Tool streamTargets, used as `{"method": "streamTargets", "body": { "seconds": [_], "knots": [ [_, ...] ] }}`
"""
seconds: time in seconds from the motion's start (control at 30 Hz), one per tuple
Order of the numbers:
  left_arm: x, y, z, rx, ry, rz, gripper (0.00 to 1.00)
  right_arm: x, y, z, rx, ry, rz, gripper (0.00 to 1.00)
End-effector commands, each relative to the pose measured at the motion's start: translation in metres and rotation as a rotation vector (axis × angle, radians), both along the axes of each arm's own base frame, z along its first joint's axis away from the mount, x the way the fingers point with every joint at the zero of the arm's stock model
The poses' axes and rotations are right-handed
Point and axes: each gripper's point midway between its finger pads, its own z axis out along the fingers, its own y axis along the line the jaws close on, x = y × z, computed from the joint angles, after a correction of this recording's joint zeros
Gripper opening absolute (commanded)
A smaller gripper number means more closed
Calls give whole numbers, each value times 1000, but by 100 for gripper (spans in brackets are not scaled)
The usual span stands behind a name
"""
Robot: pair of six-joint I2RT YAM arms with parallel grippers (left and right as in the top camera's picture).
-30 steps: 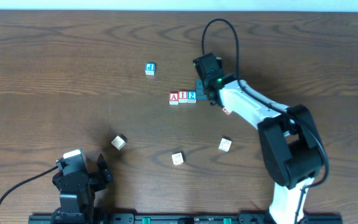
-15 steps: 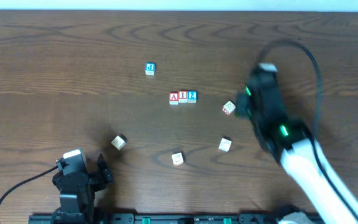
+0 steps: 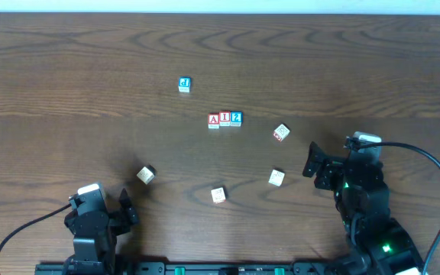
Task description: Spell out Ai2
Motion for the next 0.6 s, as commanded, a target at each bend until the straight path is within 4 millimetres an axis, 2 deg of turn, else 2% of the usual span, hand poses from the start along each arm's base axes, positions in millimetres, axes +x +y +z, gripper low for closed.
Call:
{"method": "streamTargets", "body": {
  "seconds": [0.0,0.2,0.27,0.43,0.57],
  "knots": [
    [-6,4,-7,19,34,13,95,0,-2,-1,10,1,-14,99],
    [-6,4,-7,19,34,13,95,-3,-4,-6,-6,24,-17,99],
    [-6,4,-7,19,34,13,95,-4,-11,-6,-69,27,-20,99],
    [-6,4,-7,19,34,13,95,-9,-12,-22,-228,77,80,99],
    [-6,4,-7,19,34,13,95,-10,-23,-26,-224,0,44,99]
  ]
}}
